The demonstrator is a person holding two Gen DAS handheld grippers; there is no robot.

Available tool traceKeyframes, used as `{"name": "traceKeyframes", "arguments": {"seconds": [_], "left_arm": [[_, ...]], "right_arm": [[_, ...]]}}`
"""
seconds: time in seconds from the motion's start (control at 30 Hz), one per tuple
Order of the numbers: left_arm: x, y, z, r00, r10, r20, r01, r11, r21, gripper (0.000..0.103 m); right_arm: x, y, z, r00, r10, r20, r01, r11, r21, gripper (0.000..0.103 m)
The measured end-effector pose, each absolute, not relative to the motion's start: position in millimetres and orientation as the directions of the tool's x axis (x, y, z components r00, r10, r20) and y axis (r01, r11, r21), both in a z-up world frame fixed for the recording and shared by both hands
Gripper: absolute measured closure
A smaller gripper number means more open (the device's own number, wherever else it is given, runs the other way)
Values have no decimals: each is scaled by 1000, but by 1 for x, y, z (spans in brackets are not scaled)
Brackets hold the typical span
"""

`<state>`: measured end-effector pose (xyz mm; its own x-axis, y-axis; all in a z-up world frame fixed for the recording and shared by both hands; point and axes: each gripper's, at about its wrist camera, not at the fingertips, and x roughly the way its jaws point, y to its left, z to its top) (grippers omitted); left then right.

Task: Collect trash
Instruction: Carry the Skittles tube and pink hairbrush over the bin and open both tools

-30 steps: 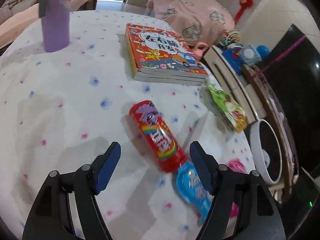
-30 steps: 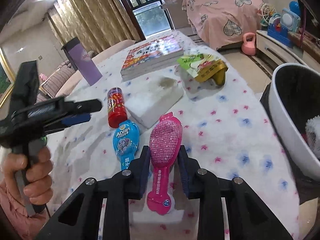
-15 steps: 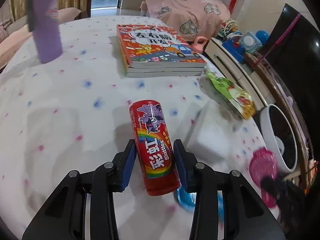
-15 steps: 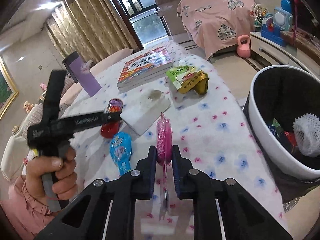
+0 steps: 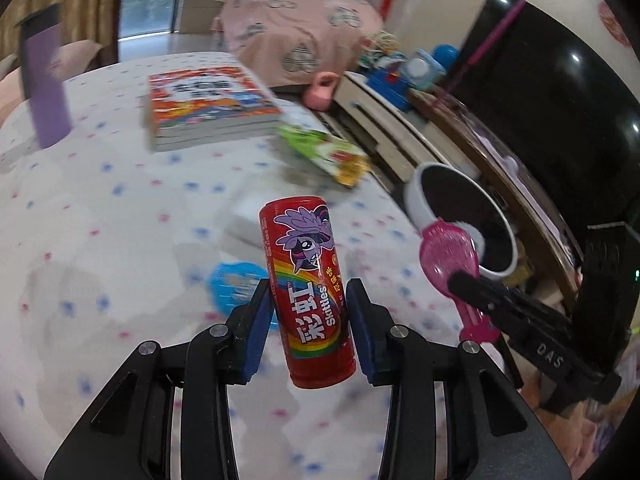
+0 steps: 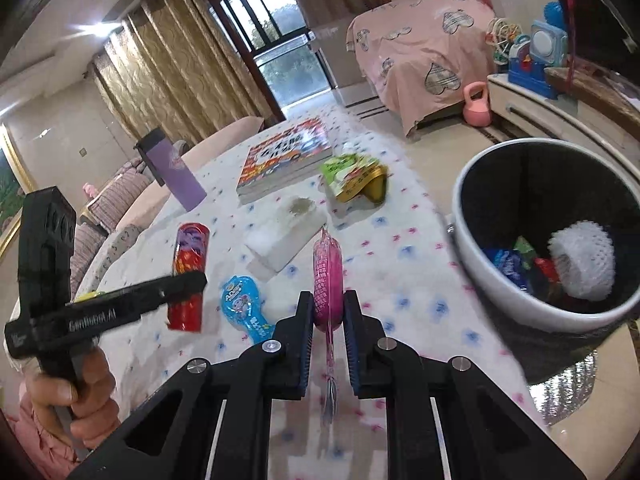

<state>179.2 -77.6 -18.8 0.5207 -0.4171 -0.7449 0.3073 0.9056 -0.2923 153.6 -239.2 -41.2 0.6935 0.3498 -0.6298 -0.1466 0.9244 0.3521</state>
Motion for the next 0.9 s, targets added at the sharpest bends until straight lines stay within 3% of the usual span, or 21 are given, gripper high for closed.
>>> {"name": "traceKeyframes", "arguments": {"seconds": [0.9], "left_arm": [[182,-234,4,445,-479,-757,527,823,-211,67]], "right_arm": [[128,-368,-13,808,165,-565,60,932,357,88]]}}
